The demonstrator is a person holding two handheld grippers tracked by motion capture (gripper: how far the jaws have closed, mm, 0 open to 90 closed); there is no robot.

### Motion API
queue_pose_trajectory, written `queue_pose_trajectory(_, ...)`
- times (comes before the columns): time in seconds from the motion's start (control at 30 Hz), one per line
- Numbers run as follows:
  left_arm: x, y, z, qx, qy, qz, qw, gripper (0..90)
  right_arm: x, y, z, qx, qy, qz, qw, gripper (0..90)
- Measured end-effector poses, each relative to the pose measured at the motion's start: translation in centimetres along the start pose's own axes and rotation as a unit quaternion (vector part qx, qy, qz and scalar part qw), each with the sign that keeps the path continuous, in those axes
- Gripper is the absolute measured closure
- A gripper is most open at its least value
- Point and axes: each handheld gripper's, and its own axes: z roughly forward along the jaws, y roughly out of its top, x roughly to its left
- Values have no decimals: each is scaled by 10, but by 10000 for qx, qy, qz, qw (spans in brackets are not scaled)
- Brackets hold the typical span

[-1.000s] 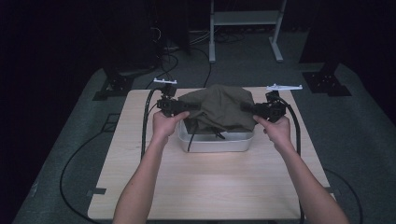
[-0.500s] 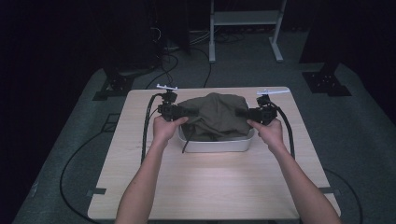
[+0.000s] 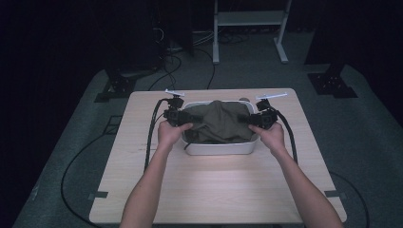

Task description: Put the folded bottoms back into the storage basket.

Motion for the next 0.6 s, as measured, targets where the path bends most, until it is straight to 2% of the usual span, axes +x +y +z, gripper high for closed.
queue_pose_trajectory(0.2, 2, -2, 6, 153, 98, 25, 9998, 711, -1, -2, 6, 138, -62, -40, 9999, 767)
queue_pose_trajectory(0.37, 6, -5, 9, 204, 121, -49, 9997, 710, -1, -2, 10, 225, -110, -46, 9997, 765)
queue_pose_trajectory(0.6, 6, -6, 11, 315, 252, 12, 9992, 709, 0, -3, 16, 355, -208, -148, 9990, 751)
